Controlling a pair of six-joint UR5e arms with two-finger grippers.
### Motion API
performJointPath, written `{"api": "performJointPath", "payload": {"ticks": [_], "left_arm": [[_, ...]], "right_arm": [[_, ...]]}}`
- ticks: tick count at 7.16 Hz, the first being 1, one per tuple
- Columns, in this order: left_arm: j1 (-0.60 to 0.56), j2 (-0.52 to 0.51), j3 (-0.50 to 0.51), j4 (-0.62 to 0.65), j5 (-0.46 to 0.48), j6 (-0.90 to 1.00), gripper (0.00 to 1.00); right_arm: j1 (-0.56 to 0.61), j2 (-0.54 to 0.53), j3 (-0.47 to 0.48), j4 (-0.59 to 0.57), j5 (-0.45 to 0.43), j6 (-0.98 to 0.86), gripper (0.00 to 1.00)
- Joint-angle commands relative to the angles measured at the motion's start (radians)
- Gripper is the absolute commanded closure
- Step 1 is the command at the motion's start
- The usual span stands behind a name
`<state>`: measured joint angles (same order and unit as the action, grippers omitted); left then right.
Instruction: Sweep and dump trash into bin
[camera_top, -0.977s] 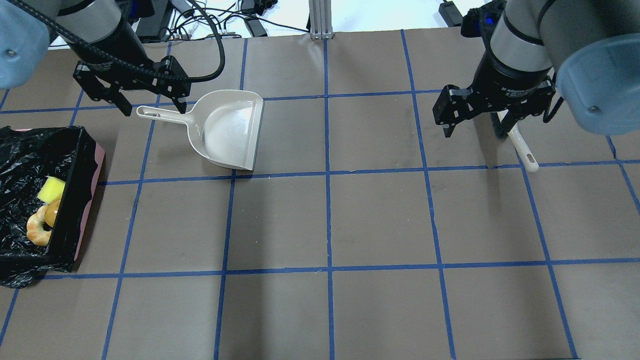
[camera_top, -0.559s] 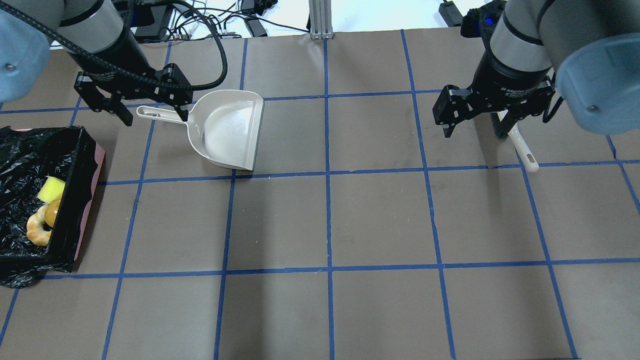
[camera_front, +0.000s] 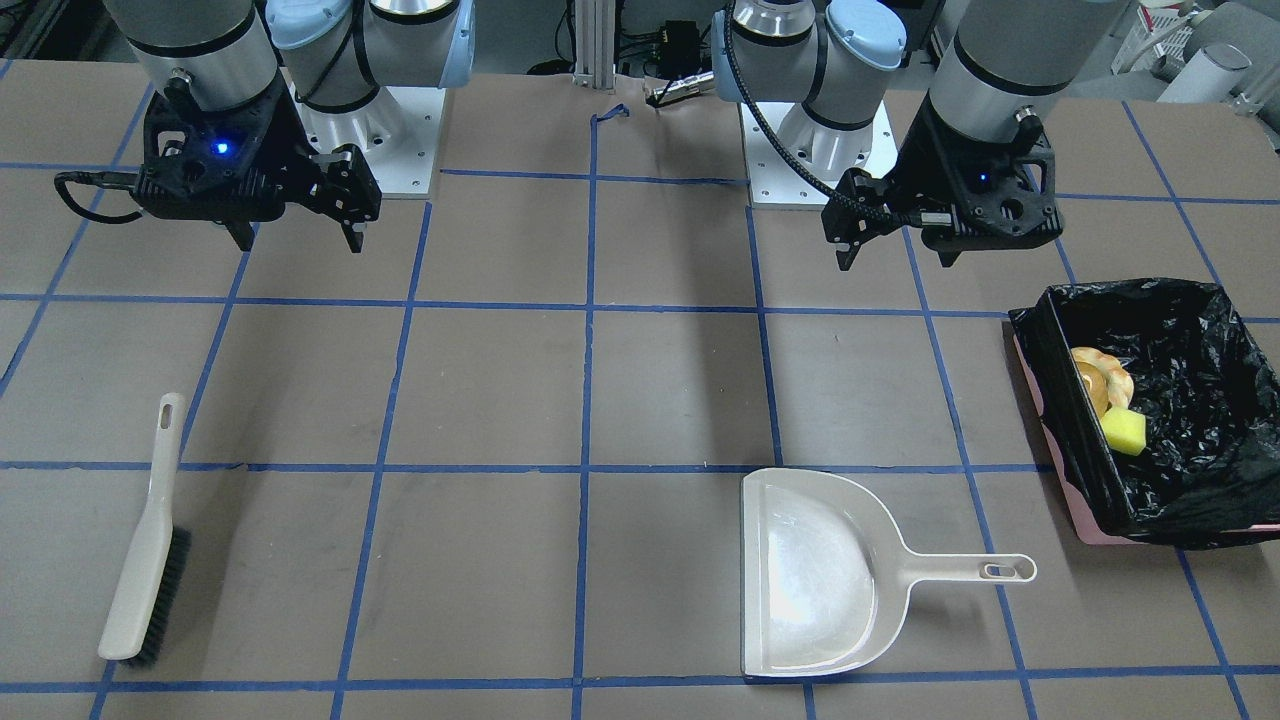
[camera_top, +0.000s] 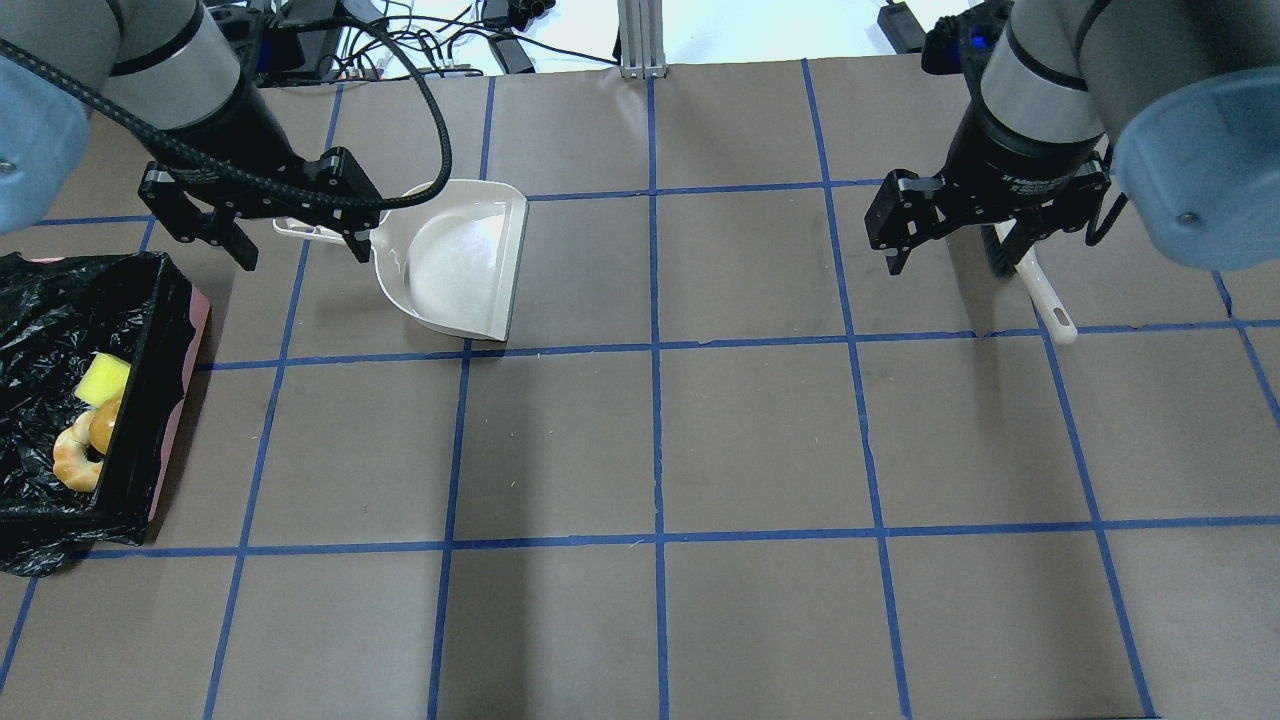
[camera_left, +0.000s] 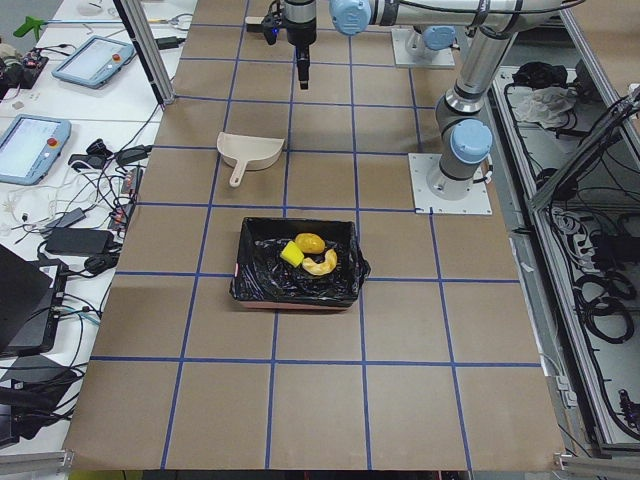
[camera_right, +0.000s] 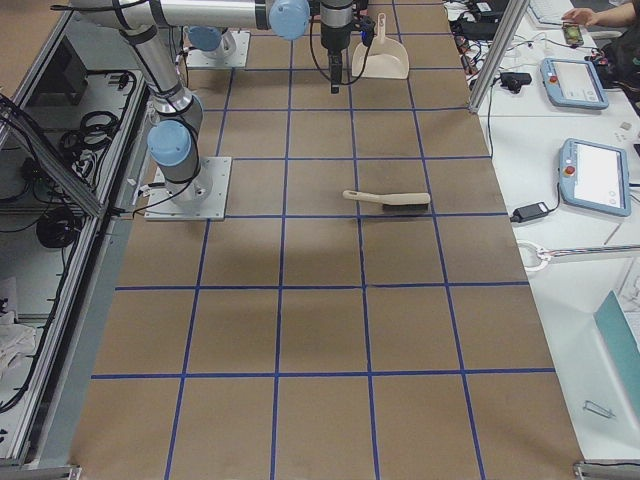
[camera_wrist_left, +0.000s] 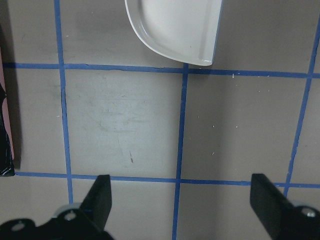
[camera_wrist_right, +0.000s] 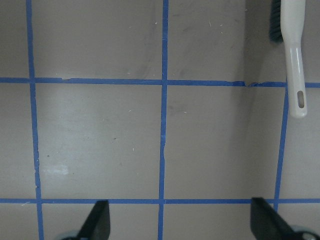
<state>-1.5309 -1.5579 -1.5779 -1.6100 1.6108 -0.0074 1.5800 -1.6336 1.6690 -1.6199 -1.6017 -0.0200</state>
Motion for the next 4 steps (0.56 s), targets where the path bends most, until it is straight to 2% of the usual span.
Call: {"api": "performJointPath", "payload": {"ticks": [1,4], "left_arm": [[0.002,0.022,-0.013,-0.011,0.014,0.017,0.00],[0.002,0.022,-0.017,-0.010,0.014,0.023,0.00]], "right_arm": [[0.000,0.000,0.000,0.000,-0.004,-0.002,0.00],[-0.002,0.011,0.000,0.002,-0.001,0.000,0.00]]}}
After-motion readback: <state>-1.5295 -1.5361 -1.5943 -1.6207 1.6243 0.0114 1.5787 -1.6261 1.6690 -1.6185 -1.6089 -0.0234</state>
